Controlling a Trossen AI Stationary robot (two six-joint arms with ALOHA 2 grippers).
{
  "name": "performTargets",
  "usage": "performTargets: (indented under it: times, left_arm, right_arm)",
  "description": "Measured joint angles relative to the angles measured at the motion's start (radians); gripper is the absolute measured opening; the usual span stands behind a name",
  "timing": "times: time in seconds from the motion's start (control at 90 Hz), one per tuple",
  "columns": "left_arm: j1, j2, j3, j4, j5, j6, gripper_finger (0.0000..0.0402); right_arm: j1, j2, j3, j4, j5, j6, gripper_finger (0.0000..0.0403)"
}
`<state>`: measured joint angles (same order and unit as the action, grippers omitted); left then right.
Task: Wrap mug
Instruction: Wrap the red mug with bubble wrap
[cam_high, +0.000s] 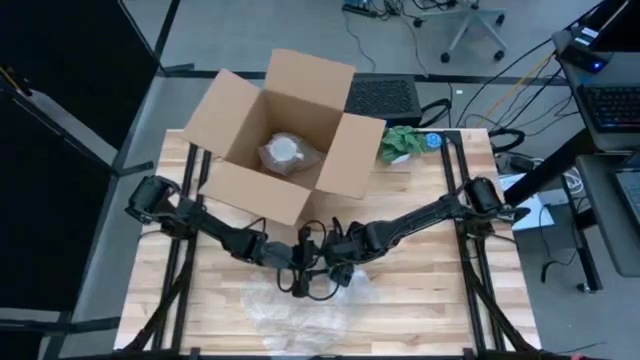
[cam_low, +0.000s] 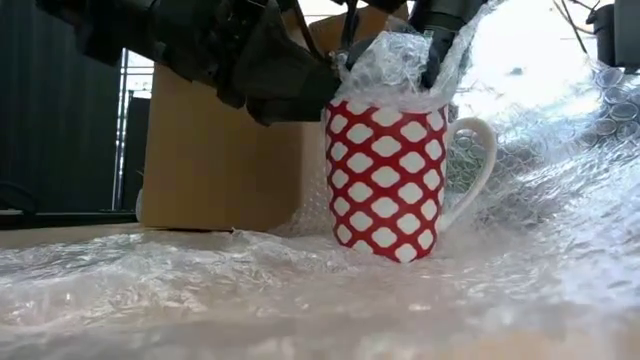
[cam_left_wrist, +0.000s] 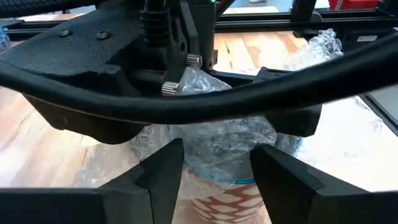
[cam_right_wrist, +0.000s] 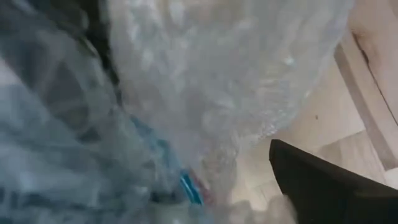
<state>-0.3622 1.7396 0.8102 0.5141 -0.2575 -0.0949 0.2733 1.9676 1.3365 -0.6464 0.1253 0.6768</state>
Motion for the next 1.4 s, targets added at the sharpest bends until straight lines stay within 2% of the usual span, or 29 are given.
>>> performTargets:
  times: [0.156,0.311,0.456,0.8,1.133,1.4]
  left_arm:
    - [-0.002,-0.077,-0.004,-0.084,0.002,-0.006,0.0180]
    - [-0.009,-0.161,-0.002,-0.178,0.001,-0.082,0.0180]
    - [-0.018,-0.181,-0.002,-0.116,0.001,-0.104,0.0180]
    - [-0.019,-0.017,-0.002,0.037,0.002,-0.135,0.0180]
    - [-0.017,0.050,0.003,0.081,-0.005,-0.133,0.0180]
    - [-0.017,0.067,0.005,0.077,-0.005,-0.132,0.0180]
  right_arm:
    - [0.001,-0.015,-0.002,-0.002,0.003,-0.008,0.0265]
    - [0.001,-0.015,-0.003,0.001,0.003,-0.011,0.0265]
    - [0.000,-0.015,-0.004,0.011,0.003,-0.023,0.0265]
    - [0.000,-0.015,-0.003,0.022,-0.001,-0.031,0.0265]
    - [0.000,-0.025,-0.004,0.034,0.003,-0.041,0.0265]
    - [-0.003,-0.096,-0.010,0.014,0.014,-0.044,0.0265]
